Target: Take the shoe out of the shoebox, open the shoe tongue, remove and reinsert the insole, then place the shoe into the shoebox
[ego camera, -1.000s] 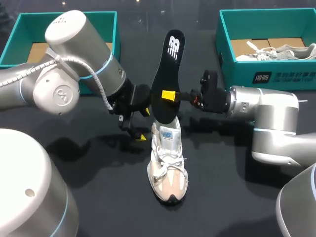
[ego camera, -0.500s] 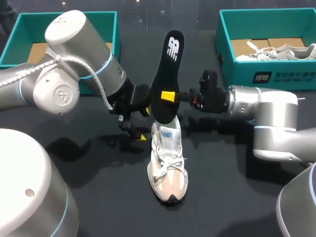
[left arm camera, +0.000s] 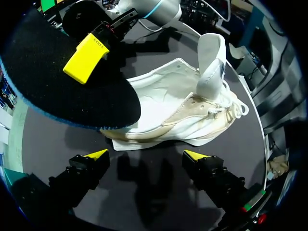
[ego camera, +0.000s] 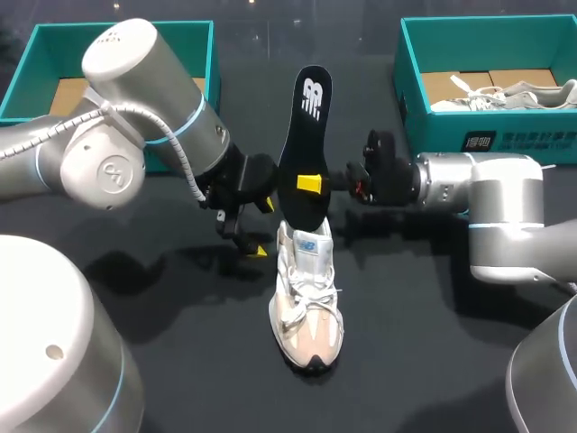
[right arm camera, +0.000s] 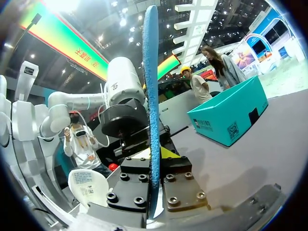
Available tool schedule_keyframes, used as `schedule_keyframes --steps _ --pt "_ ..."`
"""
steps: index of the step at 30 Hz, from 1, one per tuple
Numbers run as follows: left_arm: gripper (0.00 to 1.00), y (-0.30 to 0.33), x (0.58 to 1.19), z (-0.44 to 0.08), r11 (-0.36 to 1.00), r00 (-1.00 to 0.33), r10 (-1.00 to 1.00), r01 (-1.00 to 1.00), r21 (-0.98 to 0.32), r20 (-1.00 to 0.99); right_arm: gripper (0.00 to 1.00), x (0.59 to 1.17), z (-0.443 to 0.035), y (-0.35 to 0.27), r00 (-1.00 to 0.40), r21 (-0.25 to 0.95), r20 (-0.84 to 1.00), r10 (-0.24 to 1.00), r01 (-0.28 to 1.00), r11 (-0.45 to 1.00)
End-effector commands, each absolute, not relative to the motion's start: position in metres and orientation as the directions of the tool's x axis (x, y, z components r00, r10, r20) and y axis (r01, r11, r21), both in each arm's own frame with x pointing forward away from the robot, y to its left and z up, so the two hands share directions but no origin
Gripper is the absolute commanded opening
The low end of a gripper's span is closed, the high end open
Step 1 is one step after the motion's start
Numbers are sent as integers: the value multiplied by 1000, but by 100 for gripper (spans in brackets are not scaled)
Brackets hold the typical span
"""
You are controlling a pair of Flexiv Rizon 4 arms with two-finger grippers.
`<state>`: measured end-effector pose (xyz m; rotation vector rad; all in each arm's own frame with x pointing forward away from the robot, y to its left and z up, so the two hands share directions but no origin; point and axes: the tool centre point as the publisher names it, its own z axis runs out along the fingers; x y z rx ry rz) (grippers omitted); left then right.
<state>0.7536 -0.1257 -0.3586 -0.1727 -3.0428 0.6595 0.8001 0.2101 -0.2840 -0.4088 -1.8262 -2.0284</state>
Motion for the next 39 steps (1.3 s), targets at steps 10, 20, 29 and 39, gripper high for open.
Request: schedule_keyframes --steps 10,20,29,39 --pt "100 -125 753 -359 904 -994 114 104 -415 -1 0 781 -295 214 -877 877 473 -88 478 -51" --pt "100 -125 753 -359 904 -994 114 104 -415 -1 0 772 -312 224 -854 855 513 -89 517 -34" --pt "100 -125 753 -359 904 -994 114 104 -415 -1 0 759 -322 223 -834 834 551 -30 552 -25" --pt "100 -125 753 -359 904 -994 114 104 -415 -1 0 744 -327 219 -823 823 568 7 567 -17"
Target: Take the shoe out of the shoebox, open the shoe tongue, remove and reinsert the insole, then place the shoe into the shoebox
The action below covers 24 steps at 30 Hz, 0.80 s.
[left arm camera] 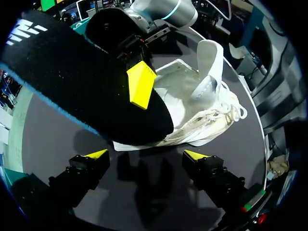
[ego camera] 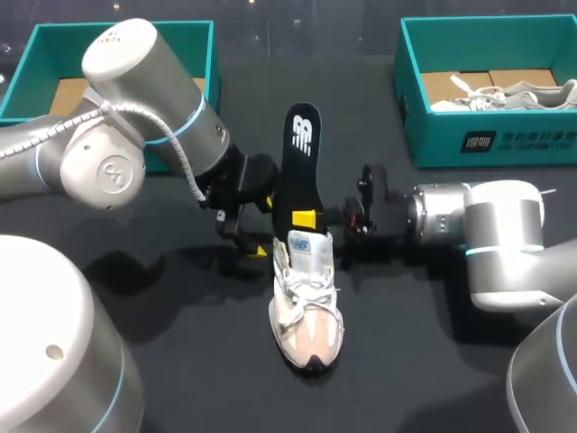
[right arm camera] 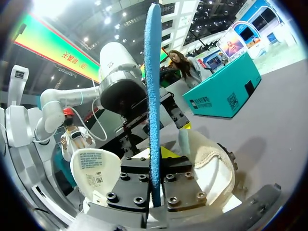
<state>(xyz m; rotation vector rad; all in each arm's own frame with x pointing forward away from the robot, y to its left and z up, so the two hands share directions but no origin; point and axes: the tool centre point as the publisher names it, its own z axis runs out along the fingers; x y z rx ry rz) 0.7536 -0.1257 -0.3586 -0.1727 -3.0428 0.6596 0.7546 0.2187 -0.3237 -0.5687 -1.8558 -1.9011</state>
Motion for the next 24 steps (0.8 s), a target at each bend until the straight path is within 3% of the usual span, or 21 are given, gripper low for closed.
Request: schedule_keyframes --steps 1,14,16,20,24 --pt "100 -125 753 -359 904 -994 114 104 -415 -1 0 743 -328 218 -821 821 571 11 571 -14" --pt "100 -125 753 -359 904 -994 114 104 -415 -1 0 737 -335 217 -803 803 596 -2 596 0" --pt "100 -125 753 -359 904 -994 114 104 -415 -1 22 738 -332 217 -809 809 588 -8 588 7" --pt "100 -125 753 -359 904 -994 114 104 -415 -1 35 742 -326 218 -820 820 572 -13 572 30" --pt "100 -125 753 -359 904 -994 114 104 -415 -1 38 745 -322 220 -828 827 561 -18 560 47"
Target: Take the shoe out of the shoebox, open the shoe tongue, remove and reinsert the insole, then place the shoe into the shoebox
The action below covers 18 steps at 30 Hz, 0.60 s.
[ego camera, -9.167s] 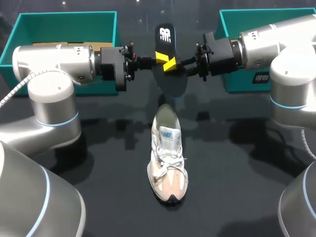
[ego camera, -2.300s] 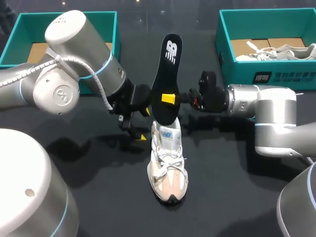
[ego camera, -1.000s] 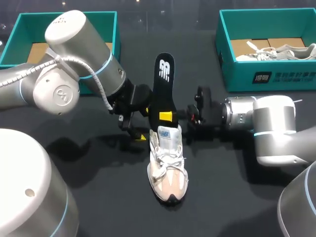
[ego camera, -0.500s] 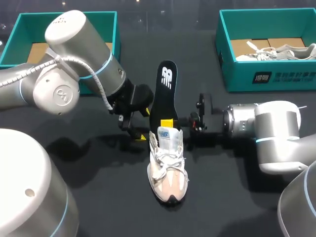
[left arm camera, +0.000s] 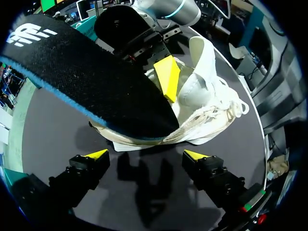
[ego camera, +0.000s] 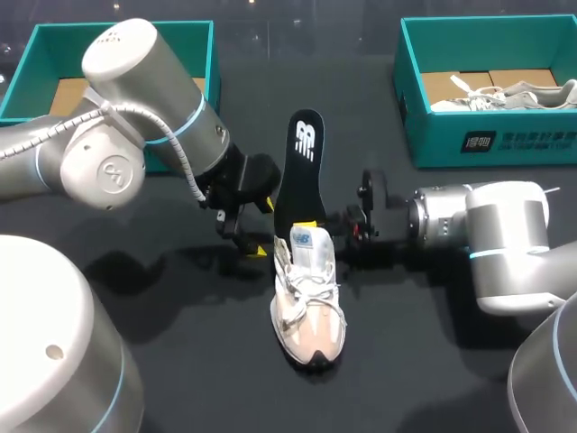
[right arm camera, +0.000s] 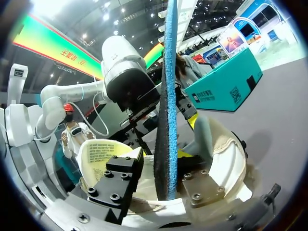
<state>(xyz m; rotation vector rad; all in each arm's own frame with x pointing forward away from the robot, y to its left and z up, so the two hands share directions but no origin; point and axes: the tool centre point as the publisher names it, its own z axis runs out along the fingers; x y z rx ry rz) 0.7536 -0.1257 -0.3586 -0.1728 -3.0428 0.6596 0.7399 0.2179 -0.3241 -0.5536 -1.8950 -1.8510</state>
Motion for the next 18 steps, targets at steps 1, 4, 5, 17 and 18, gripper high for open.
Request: schedule_keyframes --steps 1,4,5,17,18 --pt "100 -125 753 -359 904 -994 114 104 -415 -1 39 746 -321 221 -830 829 558 -20 556 51" --pt "100 -125 753 -359 904 -994 114 104 -415 -1 40 748 -318 223 -836 836 548 -26 546 59" --pt "100 -125 753 -359 904 -994 114 104 -415 -1 40 748 -318 223 -838 838 544 -30 542 61" --pt "100 -125 753 -359 904 -994 114 104 -415 -1 38 744 -303 229 -863 862 504 -32 501 84" --pt "100 -125 753 -359 904 -994 114 104 -415 -1 38 744 -301 229 -865 864 501 -31 497 87"
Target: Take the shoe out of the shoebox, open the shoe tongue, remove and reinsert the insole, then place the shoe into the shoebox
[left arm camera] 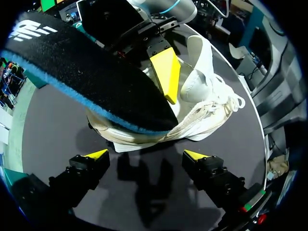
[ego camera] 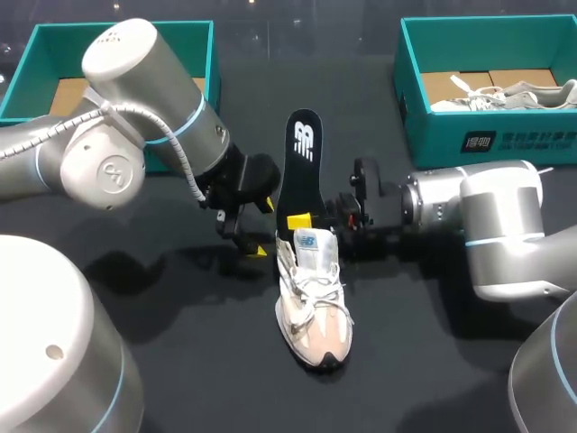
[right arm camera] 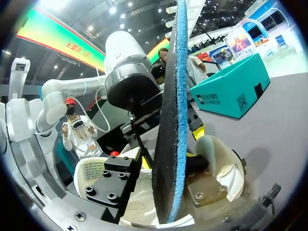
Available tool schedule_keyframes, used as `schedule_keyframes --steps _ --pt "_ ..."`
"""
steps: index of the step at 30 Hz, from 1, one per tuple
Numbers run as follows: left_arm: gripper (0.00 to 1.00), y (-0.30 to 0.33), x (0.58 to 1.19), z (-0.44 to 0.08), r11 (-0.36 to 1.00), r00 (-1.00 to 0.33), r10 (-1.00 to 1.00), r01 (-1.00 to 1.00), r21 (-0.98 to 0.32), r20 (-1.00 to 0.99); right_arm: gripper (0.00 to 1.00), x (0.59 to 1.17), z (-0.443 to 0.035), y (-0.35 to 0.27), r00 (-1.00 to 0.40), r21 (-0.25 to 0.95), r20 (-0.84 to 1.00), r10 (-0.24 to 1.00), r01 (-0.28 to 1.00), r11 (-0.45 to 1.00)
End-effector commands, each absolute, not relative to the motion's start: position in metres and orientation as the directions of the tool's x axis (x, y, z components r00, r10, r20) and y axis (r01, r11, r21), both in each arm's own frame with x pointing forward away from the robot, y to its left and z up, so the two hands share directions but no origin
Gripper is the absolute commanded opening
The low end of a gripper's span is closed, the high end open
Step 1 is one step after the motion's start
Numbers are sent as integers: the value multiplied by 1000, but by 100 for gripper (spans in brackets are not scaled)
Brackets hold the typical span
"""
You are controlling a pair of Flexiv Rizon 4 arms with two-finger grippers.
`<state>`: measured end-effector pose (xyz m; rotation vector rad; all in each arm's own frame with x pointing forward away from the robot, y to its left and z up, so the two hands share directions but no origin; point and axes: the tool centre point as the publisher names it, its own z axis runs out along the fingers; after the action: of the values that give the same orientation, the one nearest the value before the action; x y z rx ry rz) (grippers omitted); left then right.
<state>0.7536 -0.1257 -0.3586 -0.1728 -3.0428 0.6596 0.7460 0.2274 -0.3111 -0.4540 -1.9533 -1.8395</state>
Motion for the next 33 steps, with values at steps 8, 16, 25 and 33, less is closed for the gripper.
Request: schedule_keyframes --steps 8,16,25,33 --pt "100 -125 753 -359 904 -994 114 104 -415 -1 33 754 -287 233 -885 881 465 -29 459 114" --pt "100 -125 753 -359 904 -994 114 104 -415 -1 0 760 -297 229 -853 848 522 16 521 97" --pt "100 -125 753 -359 904 -994 114 104 -415 -1 0 747 -319 226 -806 796 588 74 592 125" --pt "100 -125 753 -359 904 -994 114 104 -415 -1 0 735 -332 223 -773 757 626 104 634 157"
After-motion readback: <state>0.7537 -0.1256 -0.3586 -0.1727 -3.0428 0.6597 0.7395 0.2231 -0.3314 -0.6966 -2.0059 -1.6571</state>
